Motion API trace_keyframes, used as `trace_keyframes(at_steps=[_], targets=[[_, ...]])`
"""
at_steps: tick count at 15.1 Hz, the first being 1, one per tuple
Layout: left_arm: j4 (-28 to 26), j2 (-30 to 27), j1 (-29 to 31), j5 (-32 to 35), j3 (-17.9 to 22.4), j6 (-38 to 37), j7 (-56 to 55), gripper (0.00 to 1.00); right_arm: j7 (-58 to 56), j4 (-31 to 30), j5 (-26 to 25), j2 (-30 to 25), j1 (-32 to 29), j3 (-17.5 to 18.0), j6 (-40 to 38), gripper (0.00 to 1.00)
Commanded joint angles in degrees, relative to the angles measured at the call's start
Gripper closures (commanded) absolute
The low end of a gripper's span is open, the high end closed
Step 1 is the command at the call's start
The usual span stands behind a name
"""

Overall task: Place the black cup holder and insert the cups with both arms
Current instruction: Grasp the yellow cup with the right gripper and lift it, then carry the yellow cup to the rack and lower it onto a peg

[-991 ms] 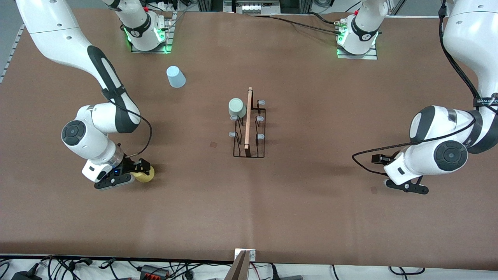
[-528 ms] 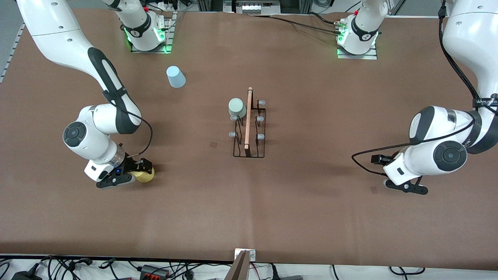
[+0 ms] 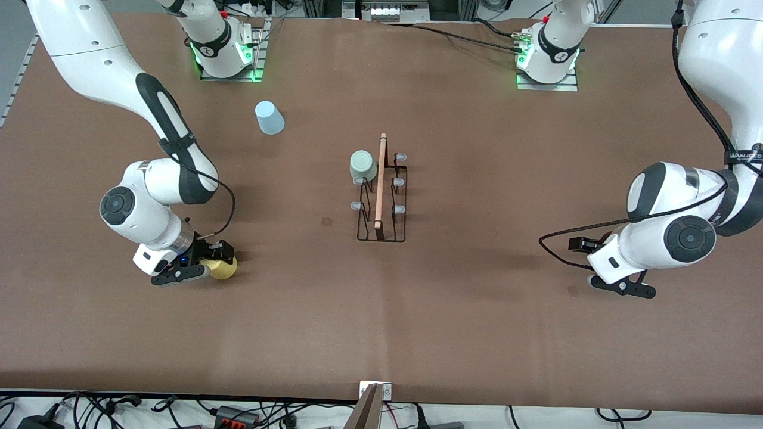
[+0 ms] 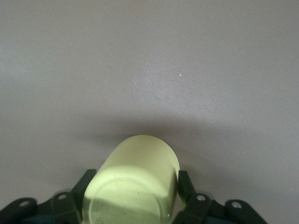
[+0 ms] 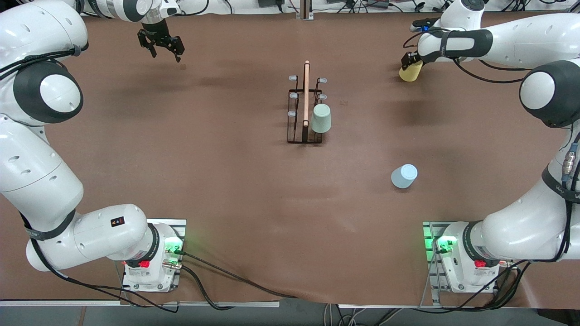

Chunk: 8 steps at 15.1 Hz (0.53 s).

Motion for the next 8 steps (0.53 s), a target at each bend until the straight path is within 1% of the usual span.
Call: trace_keyframes(at_steps=[1,3,5,6,8], targets=[[0.54,0.1,0.1,0.71,-0.43,-0.01,-0.15,0.0,-0.1,0.58,0.33,-3.26,1.38,0.11,-5.55,0.78],[0.54,0.1,0.1,0.79,-0.43,-0.01,-0.15,0.0,2.26,0.94,0.07,-6.68,2.96,0.11,-10.47,0.8],[0.54,0.1,0.1,0.79,-0.43,-0.01,-0.15,0.0,10.32,0.94,-0.46,-10.9,6.72,0.11,-15.22,0.8],[0.63,0.1,0.1,0.79,-0.43,-0.01,-0.15,0.0,17.06,1.11,-1.77,-12.31,9.97,0.11,-16.98,0.8],[0.63,0.1,0.1,0.79,-0.43,-0.01,-0.15,0.0,32.69,3.74,-5.45,-12.5,15.6,0.38,-19.28,0.8]])
